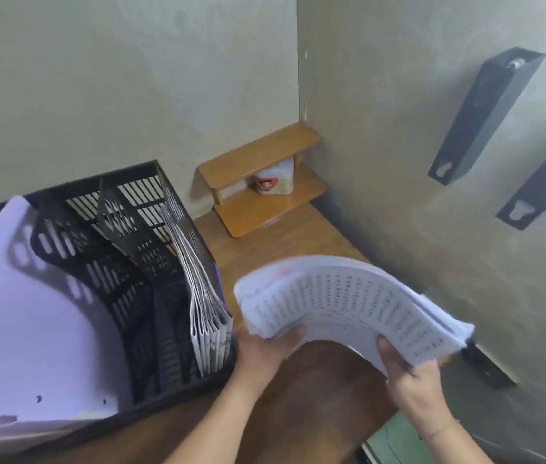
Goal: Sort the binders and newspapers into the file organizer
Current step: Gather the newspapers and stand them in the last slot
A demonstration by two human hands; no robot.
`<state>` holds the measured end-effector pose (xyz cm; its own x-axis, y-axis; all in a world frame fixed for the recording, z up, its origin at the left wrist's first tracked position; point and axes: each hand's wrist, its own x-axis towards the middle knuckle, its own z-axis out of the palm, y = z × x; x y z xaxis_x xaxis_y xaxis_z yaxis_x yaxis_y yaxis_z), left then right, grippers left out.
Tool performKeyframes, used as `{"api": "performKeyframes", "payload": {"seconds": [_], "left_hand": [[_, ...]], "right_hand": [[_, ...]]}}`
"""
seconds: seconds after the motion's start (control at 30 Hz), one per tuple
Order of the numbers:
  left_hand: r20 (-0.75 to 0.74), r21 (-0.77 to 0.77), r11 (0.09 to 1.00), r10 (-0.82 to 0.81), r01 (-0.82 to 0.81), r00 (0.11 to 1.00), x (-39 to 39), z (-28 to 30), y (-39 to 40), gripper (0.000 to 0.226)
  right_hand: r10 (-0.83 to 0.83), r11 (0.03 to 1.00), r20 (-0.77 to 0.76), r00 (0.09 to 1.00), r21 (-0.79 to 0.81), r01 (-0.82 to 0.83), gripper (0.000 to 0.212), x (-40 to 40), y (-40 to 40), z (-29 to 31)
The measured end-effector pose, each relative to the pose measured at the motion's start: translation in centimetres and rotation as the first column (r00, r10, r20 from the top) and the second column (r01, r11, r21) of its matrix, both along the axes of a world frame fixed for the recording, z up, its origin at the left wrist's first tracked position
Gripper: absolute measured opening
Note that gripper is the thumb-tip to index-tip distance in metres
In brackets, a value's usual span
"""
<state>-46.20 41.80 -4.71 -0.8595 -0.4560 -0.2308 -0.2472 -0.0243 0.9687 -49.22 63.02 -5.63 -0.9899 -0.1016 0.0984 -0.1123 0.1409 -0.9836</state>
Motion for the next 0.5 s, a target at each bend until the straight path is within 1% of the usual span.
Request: {"api": "performKeyframes", "payload": {"seconds": [0.03,0.1,0.13,0.2,0.23,0.3,0.33,0.37,0.4,0.43,0.47,0.5], "left_hand": [[0.035,0.06,0.998,0.017,-0.019,0.999,-0.1,-0.1,0.2,0.04],[0.08,0.111,0.994,-0.022,0.013,0.997,-0.1,-0.7,0.6,0.038],[0.091,0.118,0.992,-0.052,0.041,0.994,0.0,-0.7,0.8,0.036],[0.096,0.087,0.995,-0.048,0.04,0.994,0.2,-1.0,0.5,0.036],[0.073,0.063,0.998,-0.032,0.028,0.997,0.3,-1.1,0.1,0.037],[0.005,0.063,0.998,-0.011,0.011,1.0,0.6,-1.1,-0.2,0.044],[-0.021,0.068,0.998,0.003,-0.001,1.0,0.7,-1.0,0.0,0.047],[-0.047,0.067,0.998,0.016,-0.012,0.999,0.5,-0.8,0.3,0.048],[-0.072,0.06,0.998,0.025,-0.02,0.997,0.2,-0.6,0.6,0.049],[-0.102,0.041,0.999,0.028,-0.024,0.994,-0.2,-0.3,0.9,0.051],[-0.137,0.007,0.999,0.032,-0.031,0.99,-0.7,-0.1,1.0,0.053],[-0.176,-0.023,0.999,0.035,-0.04,0.984,-1.2,0.1,0.9,0.056]], "right_hand": [[0.038,0.999,0.002,0.999,0.031,-0.038,0.039,0.1,-0.3,-0.2],[0.071,0.996,0.072,0.995,0.052,-0.075,0.027,0.2,-0.8,-0.9],[0.088,0.993,0.072,0.994,0.077,-0.093,0.024,0.1,-0.7,-1.5],[0.093,0.982,0.061,0.994,0.16,-0.101,0.024,0.0,-0.3,-0.9],[0.072,0.981,0.041,0.997,0.176,-0.078,0.03,-0.1,0.3,-0.9],[-0.005,0.99,-0.006,1.0,0.143,0.005,0.056,-0.2,1.3,-1.4],[-0.031,0.994,0.006,0.999,0.109,0.03,0.06,-0.2,1.8,-1.8],[-0.044,0.995,0.049,0.998,0.087,0.039,0.05,-0.1,1.9,-1.8],[-0.05,0.997,0.085,0.995,0.063,0.044,0.034,-0.1,1.7,-1.6],[-0.088,0.994,0.08,0.993,0.064,0.083,0.027,-0.3,1.3,-0.9],[-0.101,0.993,0.021,0.995,0.068,0.1,0.026,-0.6,0.9,-0.2],[-0.099,0.994,-0.002,0.995,0.048,0.099,0.032,-0.7,0.4,1.0]]}}
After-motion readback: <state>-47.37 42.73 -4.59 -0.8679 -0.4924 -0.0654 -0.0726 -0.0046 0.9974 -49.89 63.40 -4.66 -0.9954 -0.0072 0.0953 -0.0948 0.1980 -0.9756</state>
